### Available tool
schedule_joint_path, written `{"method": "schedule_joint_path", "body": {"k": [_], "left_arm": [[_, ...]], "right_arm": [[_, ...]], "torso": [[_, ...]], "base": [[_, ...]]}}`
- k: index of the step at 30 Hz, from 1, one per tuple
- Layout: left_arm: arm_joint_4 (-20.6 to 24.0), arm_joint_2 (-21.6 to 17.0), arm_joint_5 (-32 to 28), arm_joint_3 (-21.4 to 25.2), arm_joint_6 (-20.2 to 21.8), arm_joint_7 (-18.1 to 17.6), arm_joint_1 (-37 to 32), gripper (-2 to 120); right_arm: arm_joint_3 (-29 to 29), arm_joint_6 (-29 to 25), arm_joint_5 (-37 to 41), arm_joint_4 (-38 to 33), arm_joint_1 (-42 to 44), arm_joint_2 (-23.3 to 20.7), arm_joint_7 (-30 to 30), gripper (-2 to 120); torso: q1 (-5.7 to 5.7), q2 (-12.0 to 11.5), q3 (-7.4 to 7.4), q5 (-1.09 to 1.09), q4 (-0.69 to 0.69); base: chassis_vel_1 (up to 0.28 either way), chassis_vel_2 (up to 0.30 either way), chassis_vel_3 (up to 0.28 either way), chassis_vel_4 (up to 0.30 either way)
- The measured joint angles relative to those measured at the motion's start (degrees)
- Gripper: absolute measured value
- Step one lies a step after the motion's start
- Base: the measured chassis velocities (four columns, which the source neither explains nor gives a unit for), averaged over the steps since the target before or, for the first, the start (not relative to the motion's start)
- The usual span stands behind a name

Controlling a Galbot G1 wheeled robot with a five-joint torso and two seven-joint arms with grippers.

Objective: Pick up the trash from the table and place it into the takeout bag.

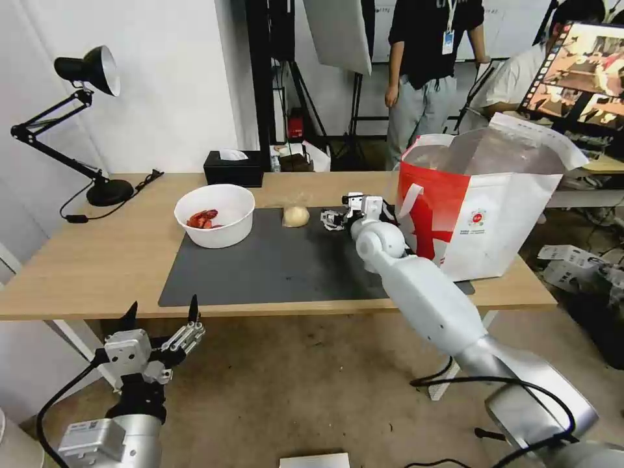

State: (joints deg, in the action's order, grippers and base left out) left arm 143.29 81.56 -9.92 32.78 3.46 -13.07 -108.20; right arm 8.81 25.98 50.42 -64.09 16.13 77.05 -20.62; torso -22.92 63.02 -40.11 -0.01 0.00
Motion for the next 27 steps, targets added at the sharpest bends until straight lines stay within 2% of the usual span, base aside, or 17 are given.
{"method": "schedule_joint_path", "body": {"k": [10, 17, 20, 22, 23, 26, 27], "left_arm": [[0.0, 0.0, -1.6, 1.1, 0.0, 0.0, 0.9, 100], [0.0, -0.2, -2.1, 1.4, 0.0, 0.0, 1.1, 100], [0.0, -0.2, -2.3, 1.6, 0.0, 0.0, 1.2, 100], [0.0, -0.2, -2.5, 1.8, -0.1, 0.0, 1.3, 100], [0.0, -0.2, -2.5, 1.8, -0.1, 0.0, 1.3, 100], [0.0, -0.2, -2.8, 2.1, -0.1, 0.0, 1.3, 100], [0.0, -0.2, -2.8, 2.1, -0.1, 0.0, 1.3, 100]], "right_arm": [[-0.7, 3.4, -0.1, 10.0, -4.6, 3.8, 1.5, 99], [-1.3, 3.9, -0.6, 14.2, -6.0, 5.9, 2.0, 97], [-2.0, 4.5, -0.8, 15.9, -6.5, 6.9, 2.0, 92], [-2.2, 4.5, -1.3, 16.8, -6.7, 7.4, 2.0, 82], [-2.2, 4.5, -1.3, 16.8, -6.7, 7.4, 2.0, 82], [-2.6, 4.5, -1.6, 17.6, -6.8, 7.6, 2.0, 68], [-2.6, 4.5, -1.6, 17.6, -6.8, 7.6, 2.0, 68]], "torso": [[0.00, 0.0, 0.00, 0.01, 0.01], [0.00, 0.0, 0.00, 0.01, 0.00], [0.00, 0.0, 0.00, 0.01, 0.00], [0.01, 0.0, 0.01, 0.00, 0.00], [0.01, 0.0, 0.01, 0.00, 0.00], [0.02, 0.0, 0.02, 0.00, 0.01], [0.02, 0.0, 0.02, 0.00, 0.01]], "base": [[0.000, 0.000, 0.000, 0.000], [0.000, 0.000, 0.000, 0.000], [0.000, 0.000, 0.000, 0.000], [0.000, 0.000, 0.000, 0.000], [0.000, 0.000, 0.000, 0.000], [0.000, 0.000, 0.000, 0.000], [0.000, 0.000, 0.000, 0.000]]}}
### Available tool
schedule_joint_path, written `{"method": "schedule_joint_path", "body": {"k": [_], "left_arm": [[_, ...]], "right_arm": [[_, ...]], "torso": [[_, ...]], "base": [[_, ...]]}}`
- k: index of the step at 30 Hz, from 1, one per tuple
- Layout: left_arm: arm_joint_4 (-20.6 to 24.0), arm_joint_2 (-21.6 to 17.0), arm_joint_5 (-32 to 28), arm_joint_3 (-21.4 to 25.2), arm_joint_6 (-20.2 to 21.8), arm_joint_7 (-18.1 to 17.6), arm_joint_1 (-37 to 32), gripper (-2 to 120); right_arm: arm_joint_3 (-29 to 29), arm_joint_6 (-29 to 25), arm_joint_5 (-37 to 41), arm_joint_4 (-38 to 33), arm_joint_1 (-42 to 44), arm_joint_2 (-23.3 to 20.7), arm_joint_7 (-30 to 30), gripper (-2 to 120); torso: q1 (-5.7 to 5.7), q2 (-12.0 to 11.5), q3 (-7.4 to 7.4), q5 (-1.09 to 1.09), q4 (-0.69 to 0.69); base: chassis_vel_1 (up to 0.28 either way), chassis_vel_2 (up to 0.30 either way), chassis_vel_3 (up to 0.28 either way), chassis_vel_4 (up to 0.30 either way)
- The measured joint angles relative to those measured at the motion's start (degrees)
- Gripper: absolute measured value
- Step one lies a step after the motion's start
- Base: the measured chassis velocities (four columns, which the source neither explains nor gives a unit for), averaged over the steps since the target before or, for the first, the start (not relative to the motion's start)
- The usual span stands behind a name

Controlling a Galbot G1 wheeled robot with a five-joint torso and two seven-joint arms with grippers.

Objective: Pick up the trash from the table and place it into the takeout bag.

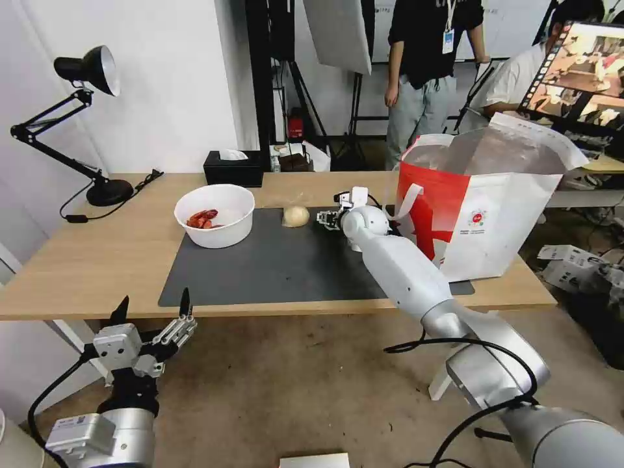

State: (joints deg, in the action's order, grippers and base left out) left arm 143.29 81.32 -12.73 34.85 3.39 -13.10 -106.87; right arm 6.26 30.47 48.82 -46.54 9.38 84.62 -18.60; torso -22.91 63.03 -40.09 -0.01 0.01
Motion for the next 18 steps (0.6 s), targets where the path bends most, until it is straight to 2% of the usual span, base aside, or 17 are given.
{"method": "schedule_joint_path", "body": {"k": [3, 5, 6, 8, 11, 12, 15, 16, 18], "left_arm": [[0.0, -0.1, -0.1, 0.1, 0.0, -0.1, 0.2, 100], [0.0, -0.1, -0.1, 0.0, 0.0, -0.2, 0.3, 100], [0.0, -0.3, -0.1, -0.1, 0.0, -0.7, 0.5, 100], [0.0, -0.4, -0.2, -0.3, 0.0, -1.1, 0.6, 100], [0.0, -0.4, -0.2, -0.3, 0.1, -1.3, 0.7, 100], [0.0, -0.4, -0.2, -0.3, 0.1, -1.3, 0.7, 100], [0.0, -0.4, -0.2, -0.3, 0.2, -1.3, 0.7, 100], [0.0, -0.4, -0.2, -0.3, 0.2, -1.3, 0.7, 100], [0.0, -0.4, -0.2, -0.4, 0.3, -1.3, 0.7, 100]], "right_arm": [[-0.4, -0.1, -0.1, 0.3, 0.0, 0.0, -0.1, 54], [-0.5, -0.1, -0.1, 0.3, 0.0, 0.0, -0.1, 51], [-0.7, -0.1, -0.1, 0.3, 0.1, 0.0, -0.2, 43], [-0.9, -0.1, -0.1, 0.4, 0.2, 0.0, -0.3, 39], [-1.0, -0.2, -0.1, 0.2, 0.5, -0.1, -0.5, 25], [-1.0, -0.2, -0.1, 0.2, 0.5, -0.1, -0.5, 25], [-0.7, -0.2, 0.2, -0.6, 0.5, -0.1, -0.9, 10], [-0.7, -0.2, 0.2, -0.6, 0.5, -0.1, -0.9, 10], [-0.4, -0.2, 1.1, -2.5, 0.3, -0.3, -1.7, 1]], "torso": [[0.00, 0.0, 0.00, 0.00, 0.01], [0.00, 0.0, 0.00, 0.00, 0.01], [0.00, 0.0, 0.00, 0.00, 0.01], [0.00, 0.0, 0.00, 0.00, 0.02], [0.00, 0.0, 0.00, 0.01, 0.01], [0.00, 0.0, 0.00, 0.01, 0.01], [-0.01, 0.0, -0.02, 0.02, -0.02], [-0.01, 0.0, -0.02, 0.02, -0.02], [-0.02, 0.0, -0.03, 0.03, -0.04]], "base": [[0.000, 0.000, 0.000, 0.000], [0.000, 0.000, 0.000, 0.000], [0.000, 0.000, 0.000, 0.000], [0.000, 0.000, 0.000, 0.000], [0.000, 0.000, 0.000, 0.000], [0.000, 0.000, 0.000, 0.000], [0.000, 0.000, 0.000, 0.000], [0.000, 0.000, 0.000, 0.000], [0.000, 0.000, 0.000, 0.000]]}}
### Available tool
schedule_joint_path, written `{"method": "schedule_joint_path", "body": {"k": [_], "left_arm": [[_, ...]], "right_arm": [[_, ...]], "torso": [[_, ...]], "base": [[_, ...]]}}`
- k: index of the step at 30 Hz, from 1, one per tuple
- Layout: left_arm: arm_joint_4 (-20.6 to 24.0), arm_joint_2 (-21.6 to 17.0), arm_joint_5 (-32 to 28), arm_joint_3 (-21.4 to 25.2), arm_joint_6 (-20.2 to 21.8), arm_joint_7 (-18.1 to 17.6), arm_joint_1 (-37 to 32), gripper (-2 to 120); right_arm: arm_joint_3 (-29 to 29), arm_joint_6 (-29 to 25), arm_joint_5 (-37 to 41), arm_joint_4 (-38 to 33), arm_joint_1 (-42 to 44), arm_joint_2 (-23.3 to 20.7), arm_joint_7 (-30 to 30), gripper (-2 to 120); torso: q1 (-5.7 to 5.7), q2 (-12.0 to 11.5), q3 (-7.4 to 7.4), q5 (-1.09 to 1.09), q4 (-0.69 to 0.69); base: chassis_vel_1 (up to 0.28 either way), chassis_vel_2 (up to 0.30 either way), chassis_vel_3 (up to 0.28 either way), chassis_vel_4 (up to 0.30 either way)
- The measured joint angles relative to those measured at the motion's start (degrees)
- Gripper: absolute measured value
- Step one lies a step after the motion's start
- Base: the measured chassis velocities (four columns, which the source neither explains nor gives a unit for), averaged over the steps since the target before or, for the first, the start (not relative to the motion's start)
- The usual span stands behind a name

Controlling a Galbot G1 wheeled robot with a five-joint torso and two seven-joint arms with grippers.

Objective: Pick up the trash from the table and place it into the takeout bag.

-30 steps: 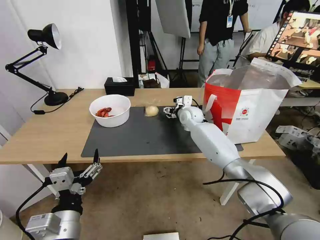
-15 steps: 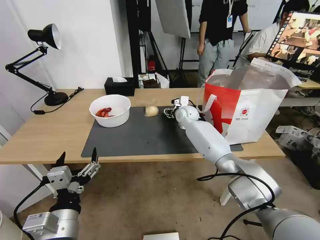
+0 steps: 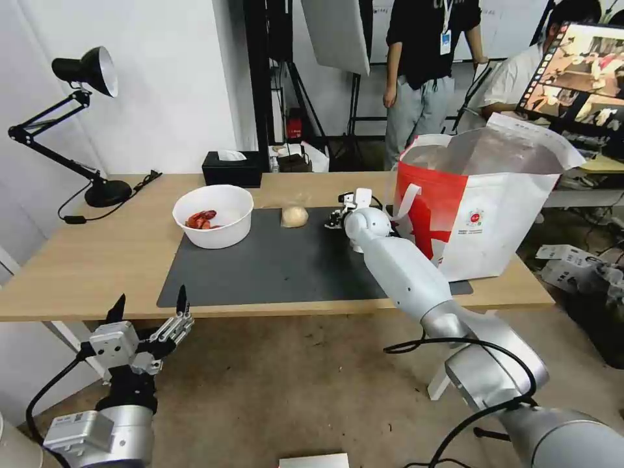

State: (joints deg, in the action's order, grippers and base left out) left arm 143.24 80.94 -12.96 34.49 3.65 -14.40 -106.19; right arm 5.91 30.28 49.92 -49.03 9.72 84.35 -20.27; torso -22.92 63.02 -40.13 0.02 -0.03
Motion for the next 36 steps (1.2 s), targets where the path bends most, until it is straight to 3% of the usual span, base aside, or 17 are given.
{"method": "schedule_joint_path", "body": {"k": [7, 13, 20, 21, 23, 26, 27, 30, 31, 34, 36], "left_arm": [[0.0, 0.2, 0.0, -0.1, 0.1, 0.0, -0.1, 100], [0.0, 0.4, 0.0, -0.4, 0.1, 0.0, 0.0, 100], [0.0, 0.4, 0.0, -0.5, 0.1, 0.0, 0.3, 100], [0.0, 0.3, 0.0, -0.5, 0.1, 0.0, 0.4, 100], [0.0, 0.3, -0.1, -0.4, 0.1, 0.0, 0.4, 100], [0.0, 0.2, -0.5, -0.3, 0.1, -0.1, 0.7, 100], [0.0, 0.2, -0.5, -0.3, 0.1, -0.1, 0.7, 100], [0.0, 0.1, -0.9, -0.3, 0.1, -0.1, 1.0, 100], [0.0, 0.1, -0.9, -0.3, 0.1, -0.1, 1.0, 100], [0.0, 0.1, -1.0, -0.5, 0.1, -0.1, 1.3, 100], [0.0, 0.0, -1.1, -0.6, 0.1, -0.1, 1.4, 100]], "right_arm": [[2.3, 0.7, 5.1, -9.0, -2.1, -2.0, -4.1, 0], [4.8, 3.6, 12.7, -19.7, -9.2, -6.1, -11.5, 0], [5.0, 5.7, 17.5, -24.2, -14.5, -11.1, -15.6, 0], [5.0, 6.6, 20.4, -26.3, -16.4, -14.8, -16.5, 0], [5.0, 7.1, 22.3, -27.6, -17.0, -16.6, -17.1, 0], [5.0, 8.7, 29.0, -32.3, -17.9, -24.3, -18.6, 0], [5.0, 8.7, 29.0, -32.3, -17.9, -24.3, -18.6, 0], [4.7, 10.1, 34.4, -36.0, -17.6, -32.7, -19.5, 0], [4.7, 10.1, 34.4, -36.0, -17.6, -32.7, -19.5, 0], [4.0, 11.1, 39.5, -38.8, -15.3, -39.7, -20.3, 0], [3.8, 11.2, 41.1, -39.4, -14.3, -41.5, -20.6, 0]], "torso": [[0.00, 0.0, 0.01, -0.01, 0.02], [0.00, 0.0, 0.02, -0.02, 0.02], [0.00, 0.0, 0.02, -0.01, 0.02], [0.00, 0.0, 0.02, -0.01, 0.03], [0.00, 0.0, 0.02, 0.00, 0.04], [0.00, 0.0, 0.02, -0.01, 0.03], [0.00, 0.0, 0.02, -0.01, 0.03], [0.00, 0.0, 0.03, 0.00, 0.05], [0.00, 0.0, 0.03, 0.00, 0.05], [0.01, 0.0, 0.03, 0.01, 0.05], [0.01, 0.0, 0.03, 0.00, 0.06]], "base": [[0.000, 0.000, 0.000, 0.000], [0.000, 0.000, 0.000, 0.000], [0.000, 0.000, 0.000, 0.000], [0.000, 0.000, 0.000, 0.000], [0.000, 0.000, 0.000, 0.000], [0.000, 0.000, 0.000, 0.000], [0.000, 0.000, 0.000, 0.000], [0.000, 0.000, 0.000, 0.000], [0.000, 0.000, 0.000, 0.000], [0.000, 0.000, 0.000, 0.000], [0.000, 0.000, 0.000, 0.000]]}}
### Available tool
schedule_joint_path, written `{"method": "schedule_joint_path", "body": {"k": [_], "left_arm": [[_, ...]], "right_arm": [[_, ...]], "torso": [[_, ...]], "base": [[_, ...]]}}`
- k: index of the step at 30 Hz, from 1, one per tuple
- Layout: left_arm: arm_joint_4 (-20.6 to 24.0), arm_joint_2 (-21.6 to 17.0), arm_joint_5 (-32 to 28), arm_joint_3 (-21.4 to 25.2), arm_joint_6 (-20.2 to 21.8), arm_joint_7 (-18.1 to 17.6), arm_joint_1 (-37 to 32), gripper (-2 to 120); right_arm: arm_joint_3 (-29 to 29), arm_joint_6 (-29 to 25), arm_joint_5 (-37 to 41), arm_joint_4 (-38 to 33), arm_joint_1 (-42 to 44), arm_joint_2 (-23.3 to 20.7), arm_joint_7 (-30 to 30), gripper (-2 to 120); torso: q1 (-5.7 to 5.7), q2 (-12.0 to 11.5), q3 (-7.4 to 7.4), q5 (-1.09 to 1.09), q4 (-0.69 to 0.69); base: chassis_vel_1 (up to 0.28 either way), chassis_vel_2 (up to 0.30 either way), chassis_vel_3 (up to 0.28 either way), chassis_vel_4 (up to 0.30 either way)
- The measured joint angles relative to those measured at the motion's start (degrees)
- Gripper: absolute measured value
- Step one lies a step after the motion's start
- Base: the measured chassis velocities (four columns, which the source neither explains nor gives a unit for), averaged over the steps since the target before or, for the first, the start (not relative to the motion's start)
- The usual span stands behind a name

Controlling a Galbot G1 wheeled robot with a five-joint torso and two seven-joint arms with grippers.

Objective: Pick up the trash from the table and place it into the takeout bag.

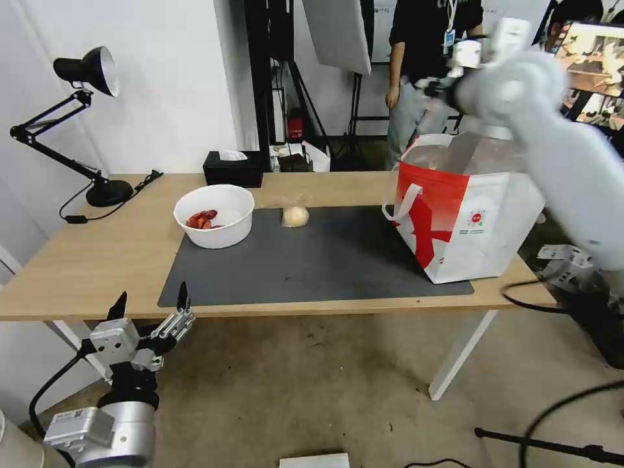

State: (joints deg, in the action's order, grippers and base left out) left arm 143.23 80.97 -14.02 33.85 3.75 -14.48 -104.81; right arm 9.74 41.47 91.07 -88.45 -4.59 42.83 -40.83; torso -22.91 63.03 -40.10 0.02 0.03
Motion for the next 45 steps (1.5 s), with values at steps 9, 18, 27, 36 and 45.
{"method": "schedule_joint_path", "body": {"k": [9, 18, 27, 36, 45], "left_arm": [[0.0, -0.3, 0.0, -0.2, 0.0, 0.1, 0.0, 100], [0.0, -0.5, 0.2, -0.2, -0.1, 0.1, -0.5, 100], [0.0, -0.3, 0.5, -0.2, -0.3, 0.1, -0.7, 100], [0.0, 0.0, 0.6, -0.4, -0.5, 0.1, -0.9, 100], [0.0, 0.4, 0.6, -0.5, -0.7, 0.1, -1.0, 100]], "right_arm": [[-3.5, 0.0, 3.7, 0.3, 7.3, -3.7, -0.6, 0], [-6.9, -0.1, 3.2, -1.1, 11.5, -4.8, -0.9, 22], [-8.2, -0.1, 3.0, -3.0, 13.0, -6.2, -0.9, 52], [-10.0, -3.1, -0.2, -12.2, 10.4, -8.4, 7.5, 87], [-15.4, -10.3, -10.6, -29.7, 25.3, -14.1, 15.2, 100]], "torso": [[0.00, 0.0, -0.01, -0.01, -0.03], [0.00, 0.0, 0.00, -0.03, -0.03], [0.00, 0.0, 0.00, -0.02, -0.03], [0.00, 0.0, -0.01, -0.04, -0.04], [0.00, 0.0, 0.00, -0.01, -0.02]], "base": [[0.000, 0.000, 0.000, 0.000], [0.000, 0.000, 0.000, 0.000], [0.000, 0.000, 0.000, 0.000], [0.000, 0.000, 0.000, 0.000], [0.000, 0.000, 0.000, 0.000]]}}
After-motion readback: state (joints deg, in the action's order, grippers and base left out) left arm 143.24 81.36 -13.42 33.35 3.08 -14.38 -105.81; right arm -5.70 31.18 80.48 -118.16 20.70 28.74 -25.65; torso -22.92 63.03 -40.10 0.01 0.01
